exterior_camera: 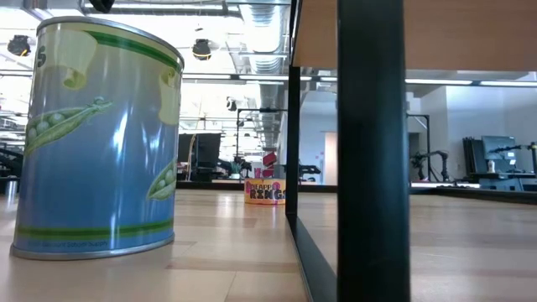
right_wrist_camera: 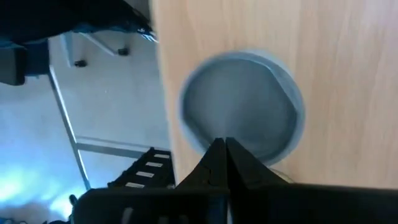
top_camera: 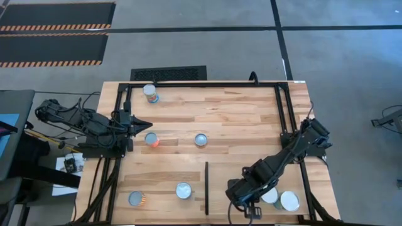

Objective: Pick and place cans onto a shelf
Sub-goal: Put the canned tuna on the shelf, then adjust the canned carrots on the shelf, then put the canned meatballs on the shelf

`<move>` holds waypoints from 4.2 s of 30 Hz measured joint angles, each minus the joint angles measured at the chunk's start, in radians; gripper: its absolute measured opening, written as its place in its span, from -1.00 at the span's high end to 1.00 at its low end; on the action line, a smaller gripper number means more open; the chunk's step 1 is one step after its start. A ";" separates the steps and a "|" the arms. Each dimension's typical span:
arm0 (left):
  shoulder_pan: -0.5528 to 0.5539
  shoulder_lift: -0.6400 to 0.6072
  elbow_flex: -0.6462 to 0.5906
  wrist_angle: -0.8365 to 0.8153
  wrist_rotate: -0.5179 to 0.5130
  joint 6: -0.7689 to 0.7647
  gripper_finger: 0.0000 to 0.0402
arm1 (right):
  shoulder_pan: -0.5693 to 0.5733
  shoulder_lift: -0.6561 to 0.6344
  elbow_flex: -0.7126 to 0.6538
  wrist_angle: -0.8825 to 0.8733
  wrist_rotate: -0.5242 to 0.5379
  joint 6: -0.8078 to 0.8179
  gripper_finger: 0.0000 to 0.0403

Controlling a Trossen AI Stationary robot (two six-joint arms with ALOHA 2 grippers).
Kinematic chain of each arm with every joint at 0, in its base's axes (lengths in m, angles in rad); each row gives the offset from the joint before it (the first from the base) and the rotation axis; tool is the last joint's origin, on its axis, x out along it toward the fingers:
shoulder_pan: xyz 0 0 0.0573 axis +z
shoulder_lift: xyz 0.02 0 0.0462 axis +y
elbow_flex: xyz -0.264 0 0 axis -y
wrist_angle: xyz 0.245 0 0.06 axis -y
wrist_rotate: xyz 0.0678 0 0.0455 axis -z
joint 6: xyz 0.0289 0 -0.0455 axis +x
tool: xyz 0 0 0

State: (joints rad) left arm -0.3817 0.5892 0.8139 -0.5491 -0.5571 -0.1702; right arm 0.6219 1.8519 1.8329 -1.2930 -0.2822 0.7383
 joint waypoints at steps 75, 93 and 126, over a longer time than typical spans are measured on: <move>0.421 0.207 0.000 -0.094 0.452 -0.081 1.00 | -0.413 -0.463 -0.538 0.849 0.217 -0.257 1.00; 0.241 0.425 0.000 -0.338 0.294 -0.660 0.65 | -0.691 -0.746 -0.791 0.848 0.172 -0.469 0.99; 0.266 0.689 0.000 -0.438 0.287 -0.923 0.07 | -0.710 -0.767 -0.789 0.924 0.255 -0.485 0.97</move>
State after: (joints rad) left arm -0.1158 1.2785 0.8135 -0.9876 -0.2703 -1.0935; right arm -0.0877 1.0851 1.0435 -0.3692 -0.0269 0.2533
